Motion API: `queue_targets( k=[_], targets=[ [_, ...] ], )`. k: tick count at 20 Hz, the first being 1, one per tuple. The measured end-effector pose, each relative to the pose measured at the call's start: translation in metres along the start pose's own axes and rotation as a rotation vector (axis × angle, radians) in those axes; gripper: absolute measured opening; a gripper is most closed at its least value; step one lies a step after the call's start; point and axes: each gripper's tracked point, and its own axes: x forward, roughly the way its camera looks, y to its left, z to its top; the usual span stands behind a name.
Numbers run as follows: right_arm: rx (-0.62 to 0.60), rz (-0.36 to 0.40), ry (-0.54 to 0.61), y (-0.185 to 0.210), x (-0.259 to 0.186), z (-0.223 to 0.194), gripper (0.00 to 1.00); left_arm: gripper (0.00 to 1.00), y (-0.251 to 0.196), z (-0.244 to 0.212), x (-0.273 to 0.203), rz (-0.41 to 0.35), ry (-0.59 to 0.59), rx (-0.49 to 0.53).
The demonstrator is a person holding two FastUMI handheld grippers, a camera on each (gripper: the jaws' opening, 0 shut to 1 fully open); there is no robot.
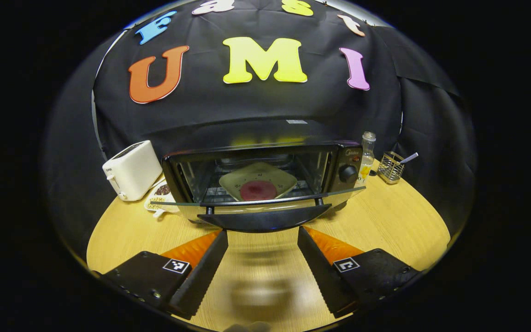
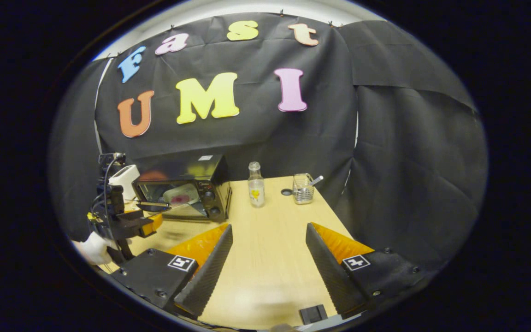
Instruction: Open the electric oven with the left hand, put the food in, and close the electric oven.
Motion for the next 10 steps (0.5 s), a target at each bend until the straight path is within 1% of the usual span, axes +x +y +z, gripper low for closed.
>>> queue_targets(
  k=[5,10],
  targets=[
    [0.013,-0.025,-0.012,-0.014,-0.004,0.003,1.00,0.97,-0.002,0.031,0.008,0.003,-0.052,0.022],
    [0.015,-0.038,-0.028,-0.021,-0.011,0.007,1.00,0.97,-0.011,0.040,0.008,-0.001,-0.071,0.007]
  ],
)
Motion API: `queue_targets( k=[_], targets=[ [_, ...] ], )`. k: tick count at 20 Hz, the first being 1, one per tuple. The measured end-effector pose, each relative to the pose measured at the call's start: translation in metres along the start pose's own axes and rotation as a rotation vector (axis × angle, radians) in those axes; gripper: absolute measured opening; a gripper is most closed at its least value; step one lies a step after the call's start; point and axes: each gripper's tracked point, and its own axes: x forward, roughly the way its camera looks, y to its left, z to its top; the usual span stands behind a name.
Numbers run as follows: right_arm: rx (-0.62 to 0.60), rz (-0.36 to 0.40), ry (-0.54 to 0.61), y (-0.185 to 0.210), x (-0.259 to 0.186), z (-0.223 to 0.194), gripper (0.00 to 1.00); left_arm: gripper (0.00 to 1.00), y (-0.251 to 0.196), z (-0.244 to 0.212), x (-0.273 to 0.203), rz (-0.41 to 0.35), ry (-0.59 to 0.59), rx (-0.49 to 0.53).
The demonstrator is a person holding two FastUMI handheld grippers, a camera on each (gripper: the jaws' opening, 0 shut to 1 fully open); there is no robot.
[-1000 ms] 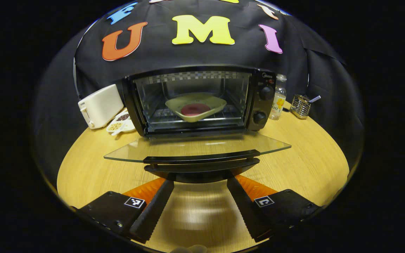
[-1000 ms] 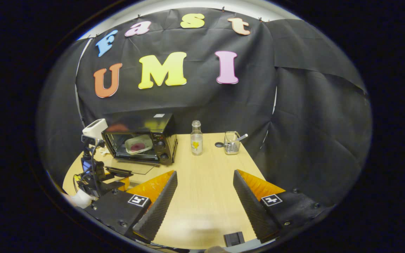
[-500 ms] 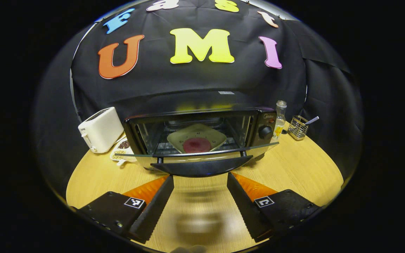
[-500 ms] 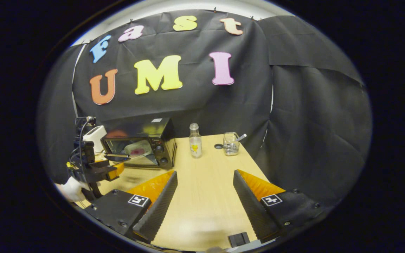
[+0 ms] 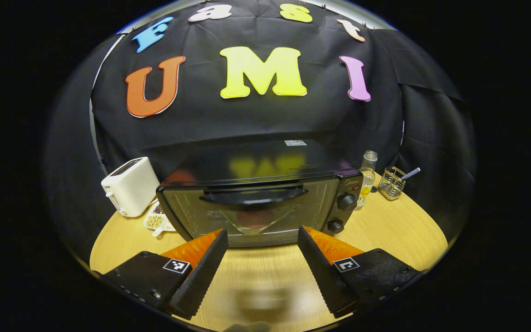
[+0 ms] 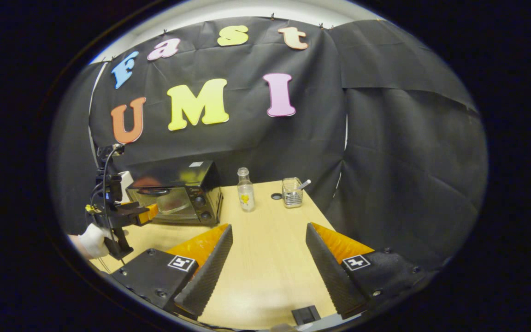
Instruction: Open the electric oven with the left hand, put the food in, and close the electric oven.
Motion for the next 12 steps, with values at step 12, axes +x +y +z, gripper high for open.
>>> queue_targets(
  k=[12],
  targets=[
    [-0.028,0.052,-0.004,0.002,-0.012,-0.002,1.00,0.97,-0.010,0.006,-0.047,0.004,-0.053,-0.006]
  ],
)
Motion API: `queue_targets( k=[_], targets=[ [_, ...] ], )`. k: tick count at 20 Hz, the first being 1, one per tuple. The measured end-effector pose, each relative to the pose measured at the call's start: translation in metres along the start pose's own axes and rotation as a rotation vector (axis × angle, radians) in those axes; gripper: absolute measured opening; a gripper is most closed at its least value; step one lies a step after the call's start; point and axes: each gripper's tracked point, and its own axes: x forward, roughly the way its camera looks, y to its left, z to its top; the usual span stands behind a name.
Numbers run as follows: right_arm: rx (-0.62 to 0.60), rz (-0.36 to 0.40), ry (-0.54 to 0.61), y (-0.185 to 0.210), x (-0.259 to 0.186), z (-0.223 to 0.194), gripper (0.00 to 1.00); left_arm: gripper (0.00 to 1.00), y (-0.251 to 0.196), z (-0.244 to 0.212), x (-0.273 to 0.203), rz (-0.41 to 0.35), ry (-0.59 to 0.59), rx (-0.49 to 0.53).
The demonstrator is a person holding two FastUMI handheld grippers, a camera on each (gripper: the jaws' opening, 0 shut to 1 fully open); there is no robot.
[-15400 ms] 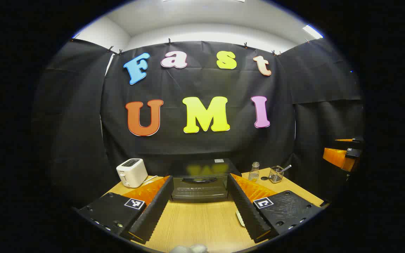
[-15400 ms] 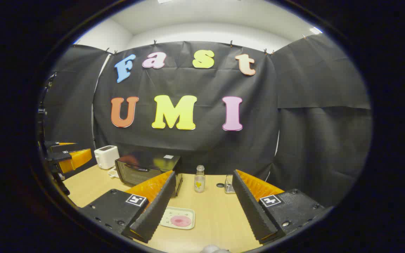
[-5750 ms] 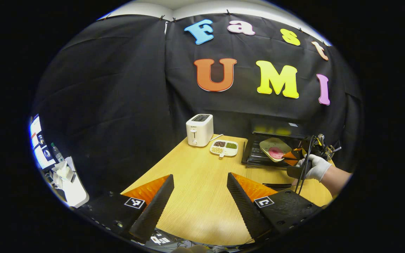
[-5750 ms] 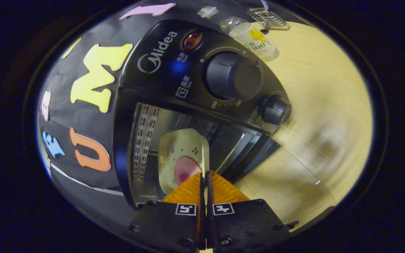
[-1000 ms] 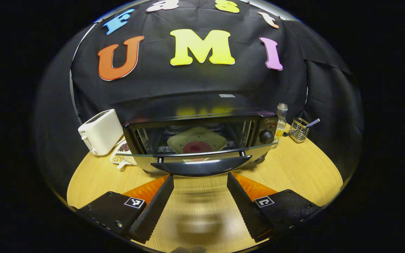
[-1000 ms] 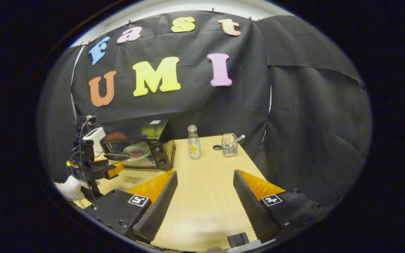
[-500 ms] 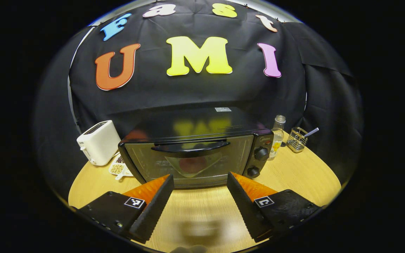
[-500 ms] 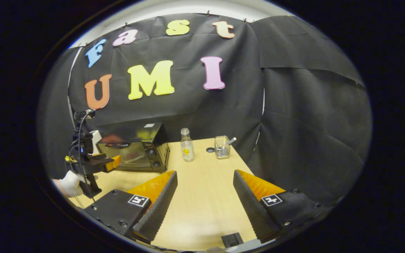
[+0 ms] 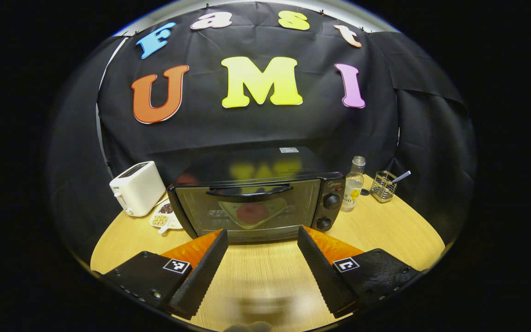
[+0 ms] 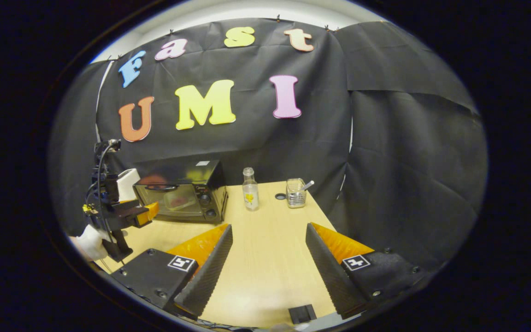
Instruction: Open the electric oven with the left hand, put the food in, and close the electric oven.
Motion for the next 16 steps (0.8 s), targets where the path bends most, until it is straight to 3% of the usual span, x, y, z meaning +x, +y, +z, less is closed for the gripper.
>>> queue_targets(
  k=[5,16],
  targets=[
    [0.009,0.026,-0.024,-0.011,0.000,0.016,1.00,0.97,-0.008,0.028,-0.046,0.020,-0.065,-0.004],
    [-0.036,0.145,-0.326,-0.039,-0.056,0.145,0.96,0.96,-0.026,0.181,-0.212,0.131,-0.389,-0.007]
  ],
)
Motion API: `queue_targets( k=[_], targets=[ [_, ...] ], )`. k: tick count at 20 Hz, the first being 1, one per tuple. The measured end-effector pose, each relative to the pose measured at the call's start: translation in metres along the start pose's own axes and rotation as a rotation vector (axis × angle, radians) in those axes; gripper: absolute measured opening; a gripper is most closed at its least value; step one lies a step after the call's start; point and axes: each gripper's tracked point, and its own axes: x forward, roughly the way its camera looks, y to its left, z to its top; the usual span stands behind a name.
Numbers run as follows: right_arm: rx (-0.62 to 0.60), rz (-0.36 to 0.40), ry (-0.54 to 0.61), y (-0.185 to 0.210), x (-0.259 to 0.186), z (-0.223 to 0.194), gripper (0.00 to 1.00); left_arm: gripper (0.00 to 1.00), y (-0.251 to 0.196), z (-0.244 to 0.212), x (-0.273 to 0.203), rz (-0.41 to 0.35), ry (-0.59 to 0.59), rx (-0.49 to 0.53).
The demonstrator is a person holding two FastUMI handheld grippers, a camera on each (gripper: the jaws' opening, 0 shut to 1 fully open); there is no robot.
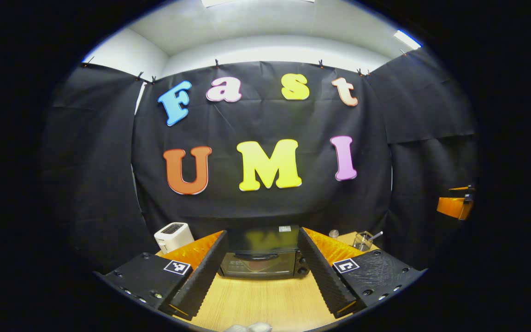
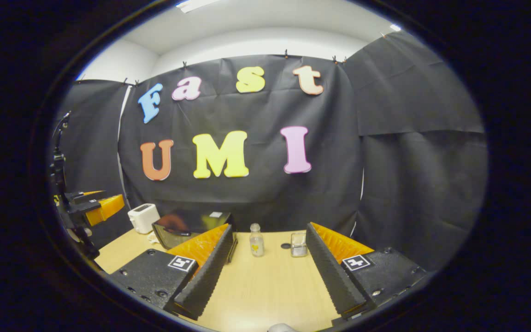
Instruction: Open the electric oven with the left hand, put the food in, and close the electric oven.
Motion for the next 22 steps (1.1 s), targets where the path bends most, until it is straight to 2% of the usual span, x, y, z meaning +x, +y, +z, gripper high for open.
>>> queue_targets(
  k=[1,3,4,7,8,9,10,11,13,15,16,17,18,19,20,22],
  targets=[
    [-0.014,-0.001,-0.029,-0.003,-0.001,0.009,1.00,0.96,0.002,0.012,-0.010,0.012,-0.024,-0.014],
    [-0.036,0.006,-0.080,-0.006,-0.006,0.024,1.00,0.96,0.004,0.025,-0.027,0.031,-0.040,-0.032],
    [-0.035,0.013,-0.091,-0.004,-0.007,0.028,0.96,0.96,0.009,0.030,-0.034,0.045,-0.049,-0.029],
    [-0.010,0.043,-0.074,0.000,-0.006,0.019,0.96,0.96,0.016,0.024,-0.049,0.091,-0.042,-0.017],
    [-0.005,0.043,-0.074,-0.002,-0.005,0.018,1.00,0.96,0.016,0.020,-0.052,0.098,-0.033,-0.018],
    [-0.003,0.044,-0.073,-0.002,-0.004,0.017,0.96,0.96,0.017,0.018,-0.054,0.102,-0.030,-0.017],
    [-0.001,0.041,-0.064,-0.002,-0.003,0.015,1.00,0.96,0.017,0.015,-0.055,0.105,-0.022,-0.013],
    [0.000,0.046,-0.050,-0.003,-0.002,0.010,0.96,0.96,0.018,0.014,-0.056,0.108,-0.019,-0.007],
    [0.010,0.045,-0.041,-0.003,-0.001,0.010,1.00,0.96,0.019,0.015,-0.055,0.108,-0.023,0.003],
    [0.013,0.037,-0.040,-0.006,0.000,0.009,1.00,0.96,0.013,0.017,-0.052,0.095,-0.028,0.001],
    [0.012,0.032,-0.036,-0.006,0.000,0.008,0.96,0.96,0.012,0.017,-0.050,0.089,-0.030,0.001],
    [0.011,0.027,-0.035,-0.007,0.000,0.008,1.00,0.96,0.012,0.017,-0.048,0.084,-0.030,0.006],
    [0.010,0.020,-0.035,-0.007,-0.001,0.009,0.96,0.96,0.011,0.017,-0.046,0.080,-0.030,0.011],
    [0.010,0.014,-0.037,-0.009,0.000,0.009,1.00,0.96,0.010,0.017,-0.044,0.074,-0.034,0.019],
    [0.009,0.008,-0.038,-0.010,0.000,0.010,0.96,0.96,0.007,0.018,-0.042,0.067,-0.037,0.023],
    [0.010,-0.008,-0.043,-0.013,0.000,0.011,1.00,0.96,0.002,0.018,-0.038,0.046,-0.037,0.023]
  ],
)
